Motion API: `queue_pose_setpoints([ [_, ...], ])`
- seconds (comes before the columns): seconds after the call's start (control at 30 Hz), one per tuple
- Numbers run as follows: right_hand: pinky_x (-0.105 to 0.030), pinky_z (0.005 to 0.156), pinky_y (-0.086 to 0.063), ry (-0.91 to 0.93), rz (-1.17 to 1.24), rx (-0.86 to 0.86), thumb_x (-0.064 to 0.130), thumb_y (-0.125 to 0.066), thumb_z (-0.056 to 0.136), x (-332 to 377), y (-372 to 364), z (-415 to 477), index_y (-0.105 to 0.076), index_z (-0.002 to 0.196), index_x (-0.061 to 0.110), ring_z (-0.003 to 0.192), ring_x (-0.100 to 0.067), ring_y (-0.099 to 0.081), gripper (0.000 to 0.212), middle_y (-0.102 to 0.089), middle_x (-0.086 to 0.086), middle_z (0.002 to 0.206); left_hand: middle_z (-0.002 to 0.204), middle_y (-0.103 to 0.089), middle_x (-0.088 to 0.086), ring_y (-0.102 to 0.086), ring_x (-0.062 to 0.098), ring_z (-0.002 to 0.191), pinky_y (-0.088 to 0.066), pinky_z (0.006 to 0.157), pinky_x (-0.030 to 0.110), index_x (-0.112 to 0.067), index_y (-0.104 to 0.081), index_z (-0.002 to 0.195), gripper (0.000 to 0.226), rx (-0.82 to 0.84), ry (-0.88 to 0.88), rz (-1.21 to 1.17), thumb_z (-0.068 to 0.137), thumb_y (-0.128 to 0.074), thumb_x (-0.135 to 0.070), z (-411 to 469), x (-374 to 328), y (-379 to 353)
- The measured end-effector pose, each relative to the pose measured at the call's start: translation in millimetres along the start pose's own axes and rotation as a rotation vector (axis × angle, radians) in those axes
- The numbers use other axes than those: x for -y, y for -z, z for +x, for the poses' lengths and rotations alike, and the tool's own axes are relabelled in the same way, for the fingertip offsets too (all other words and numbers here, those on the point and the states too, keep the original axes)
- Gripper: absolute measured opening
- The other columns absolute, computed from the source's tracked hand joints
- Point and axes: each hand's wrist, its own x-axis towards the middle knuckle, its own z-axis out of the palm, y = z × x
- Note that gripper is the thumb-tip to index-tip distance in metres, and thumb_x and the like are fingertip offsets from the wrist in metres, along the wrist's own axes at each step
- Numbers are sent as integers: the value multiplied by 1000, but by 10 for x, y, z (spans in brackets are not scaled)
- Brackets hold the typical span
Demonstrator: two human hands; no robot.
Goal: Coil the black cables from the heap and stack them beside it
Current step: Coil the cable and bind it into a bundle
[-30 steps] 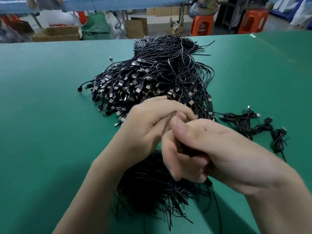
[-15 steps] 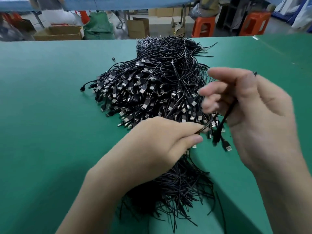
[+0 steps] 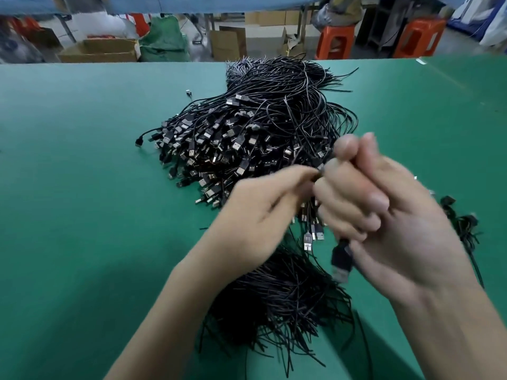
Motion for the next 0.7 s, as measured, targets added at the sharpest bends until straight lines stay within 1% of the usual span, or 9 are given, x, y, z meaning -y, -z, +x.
queue_pose_setpoints([
  [0.1,-22,61,-53,321,-375,-270,26,-36,109,0,73,2,-70,104,14,65,-11,-66,37,-72,1,78,64,-54,-4,-45,12,54,-41,54,35,-21,-68,104,22,195,79,93,109,-48,-27,-41,4,-42],
  [0.17,-30,79,-58,486,-700,-327,22,-33,112,18,136,-1,-66,112,10,89,-18,-75,35,-77,-5,96,63,-55,-3,-49,14,57,-39,57,31,-14,-67,94,26,238,29,189,108,-50,-28,-46,-46,-9],
  [0.2,-30,82,-58,536,-900,-337,22,-35,112,26,167,-8,-66,113,10,91,-16,-75,33,-77,-3,97,62,-57,-5,-52,13,58,-39,56,27,-17,-70,92,26,216,-3,219,106,-52,-30,-40,-83,26],
  [0.27,-14,73,-53,525,-1276,-323,23,-41,111,17,197,-27,-69,106,13,78,-1,-72,30,-74,9,84,60,-55,-15,-52,3,57,-33,54,15,-22,-74,87,22,91,-91,245,102,-60,-28,-20,-147,118],
  [0.33,-8,56,-38,337,-1421,-260,33,-42,109,-27,214,-37,-68,84,21,56,1,-58,38,-61,14,60,59,-47,-24,-48,-4,56,-30,57,8,-20,-74,82,19,-44,-166,242,99,-67,-26,-7,-165,184],
  [0.4,-14,50,-30,29,-1209,-127,48,-33,108,-67,199,-26,-66,71,21,47,-5,-40,56,-46,9,51,57,-41,-21,-44,-1,54,-31,58,9,-19,-72,78,20,-160,-178,183,96,-72,-27,-5,-108,225],
  [0.5,-23,50,-26,-281,-596,82,55,-26,105,-46,109,-25,-70,78,17,49,-15,-27,64,-33,6,52,59,-37,-6,-35,5,54,-29,55,14,-19,-66,80,19,-277,-127,40,97,-67,-28,21,-1,215],
  [0.6,-23,45,-24,-219,-187,223,27,-39,103,-38,41,-26,-70,89,14,47,-9,-26,37,-35,10,54,81,-65,-8,-60,7,74,-46,68,20,-18,-69,101,19,-181,-126,-61,108,-51,-15,32,41,87],
  [0.7,-16,46,-40,4,-116,110,22,-42,103,-31,12,-8,-76,102,16,46,-2,-43,34,-54,10,58,95,-73,-10,-70,10,91,-56,82,25,-27,-67,115,29,-18,-52,-91,108,-43,-12,-11,67,-45],
])
